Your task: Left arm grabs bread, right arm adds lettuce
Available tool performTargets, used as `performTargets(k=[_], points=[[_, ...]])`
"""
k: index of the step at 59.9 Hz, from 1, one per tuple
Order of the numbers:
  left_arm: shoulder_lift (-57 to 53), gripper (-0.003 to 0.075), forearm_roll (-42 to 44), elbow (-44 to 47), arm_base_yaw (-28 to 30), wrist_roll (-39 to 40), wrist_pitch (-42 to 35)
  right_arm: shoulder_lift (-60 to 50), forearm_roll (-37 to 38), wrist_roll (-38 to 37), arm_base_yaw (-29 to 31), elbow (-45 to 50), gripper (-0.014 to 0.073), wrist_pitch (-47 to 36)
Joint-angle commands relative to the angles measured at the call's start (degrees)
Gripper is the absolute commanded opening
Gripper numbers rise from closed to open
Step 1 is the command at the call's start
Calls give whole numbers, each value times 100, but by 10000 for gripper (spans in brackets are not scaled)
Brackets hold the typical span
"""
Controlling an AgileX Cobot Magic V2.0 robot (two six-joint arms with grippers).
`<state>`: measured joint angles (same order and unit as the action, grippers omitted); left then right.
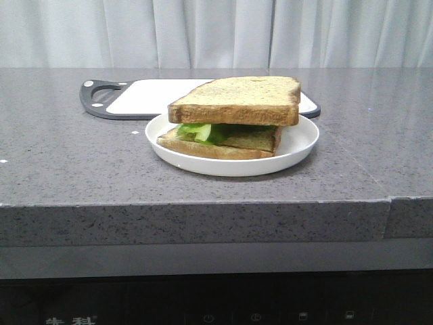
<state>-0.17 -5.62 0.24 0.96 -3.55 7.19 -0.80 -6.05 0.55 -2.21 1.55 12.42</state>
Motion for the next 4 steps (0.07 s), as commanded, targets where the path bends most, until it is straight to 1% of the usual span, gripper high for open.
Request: performTargets(k=[1,4], points=[[-114,-20,-44,34,8,62,-511,-95,-28,51,35,-13,-60,-508],[-114,-20,-44,34,8,62,-511,-95,-28,51,35,-13,-60,-508]])
